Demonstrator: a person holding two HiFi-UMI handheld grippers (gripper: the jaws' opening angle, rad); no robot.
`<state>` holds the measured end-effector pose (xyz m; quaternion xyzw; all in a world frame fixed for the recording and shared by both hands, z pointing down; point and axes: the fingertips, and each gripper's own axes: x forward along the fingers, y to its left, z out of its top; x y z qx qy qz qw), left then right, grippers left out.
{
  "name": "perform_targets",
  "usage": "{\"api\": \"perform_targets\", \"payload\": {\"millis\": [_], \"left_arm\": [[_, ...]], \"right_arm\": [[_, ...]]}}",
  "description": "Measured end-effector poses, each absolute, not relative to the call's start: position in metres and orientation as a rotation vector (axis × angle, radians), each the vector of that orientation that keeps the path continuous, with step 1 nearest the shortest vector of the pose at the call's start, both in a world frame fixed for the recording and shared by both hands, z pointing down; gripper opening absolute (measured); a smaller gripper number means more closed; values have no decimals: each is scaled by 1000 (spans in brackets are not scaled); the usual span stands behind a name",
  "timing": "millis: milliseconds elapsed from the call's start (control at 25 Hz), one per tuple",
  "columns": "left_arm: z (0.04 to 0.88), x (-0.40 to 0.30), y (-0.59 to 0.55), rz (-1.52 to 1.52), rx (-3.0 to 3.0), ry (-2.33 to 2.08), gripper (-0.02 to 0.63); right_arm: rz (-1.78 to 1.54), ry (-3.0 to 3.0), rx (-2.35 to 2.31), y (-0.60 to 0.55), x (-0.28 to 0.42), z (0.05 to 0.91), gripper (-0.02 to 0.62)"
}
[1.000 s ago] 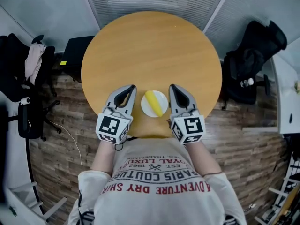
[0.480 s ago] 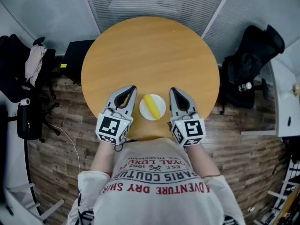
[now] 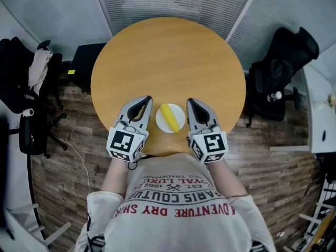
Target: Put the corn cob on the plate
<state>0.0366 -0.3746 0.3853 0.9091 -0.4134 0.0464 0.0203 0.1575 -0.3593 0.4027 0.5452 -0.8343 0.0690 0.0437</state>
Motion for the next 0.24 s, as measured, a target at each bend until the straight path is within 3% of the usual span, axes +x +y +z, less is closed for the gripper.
{"api": "perform_targets", "payload": {"millis": [240], "left_arm": [[385, 35, -370, 146, 2815, -1282, 32]], "right_arm": [[201, -2562, 1649, -352, 153, 402, 28]]}}
